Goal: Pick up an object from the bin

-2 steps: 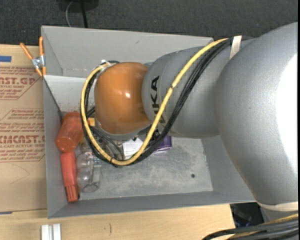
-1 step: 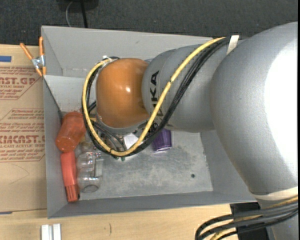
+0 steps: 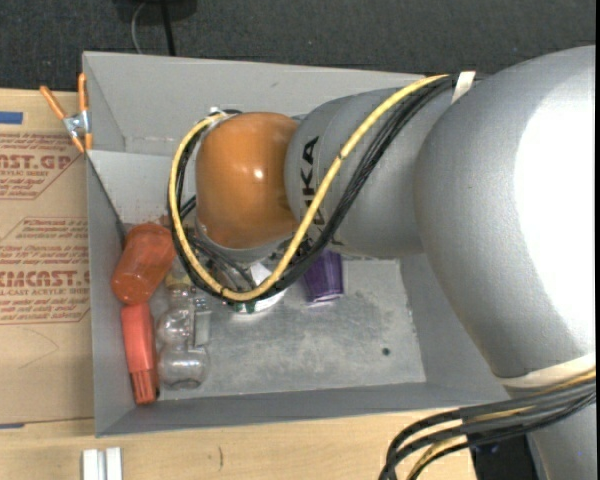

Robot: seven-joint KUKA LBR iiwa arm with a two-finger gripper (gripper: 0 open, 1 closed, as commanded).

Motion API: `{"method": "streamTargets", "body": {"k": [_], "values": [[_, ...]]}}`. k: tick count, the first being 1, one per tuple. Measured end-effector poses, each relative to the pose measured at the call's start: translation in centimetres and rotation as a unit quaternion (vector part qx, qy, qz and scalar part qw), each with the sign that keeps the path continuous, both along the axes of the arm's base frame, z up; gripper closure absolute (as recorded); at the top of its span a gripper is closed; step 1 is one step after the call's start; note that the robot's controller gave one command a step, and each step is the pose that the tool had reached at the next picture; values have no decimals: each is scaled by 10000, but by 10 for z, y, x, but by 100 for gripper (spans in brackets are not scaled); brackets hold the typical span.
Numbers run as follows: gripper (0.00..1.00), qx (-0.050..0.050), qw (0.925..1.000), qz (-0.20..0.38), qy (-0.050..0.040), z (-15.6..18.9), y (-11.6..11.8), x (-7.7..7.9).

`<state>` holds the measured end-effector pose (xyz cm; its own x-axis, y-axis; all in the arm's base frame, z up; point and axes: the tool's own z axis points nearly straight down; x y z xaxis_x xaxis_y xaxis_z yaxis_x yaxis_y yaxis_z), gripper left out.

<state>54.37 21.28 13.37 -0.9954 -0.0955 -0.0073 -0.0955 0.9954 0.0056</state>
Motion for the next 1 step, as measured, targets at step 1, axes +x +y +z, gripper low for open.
{"method": "streamTargets", "body": {"k": [1], "values": [[0, -50, 9989, 470, 17, -15, 3, 8]]}}
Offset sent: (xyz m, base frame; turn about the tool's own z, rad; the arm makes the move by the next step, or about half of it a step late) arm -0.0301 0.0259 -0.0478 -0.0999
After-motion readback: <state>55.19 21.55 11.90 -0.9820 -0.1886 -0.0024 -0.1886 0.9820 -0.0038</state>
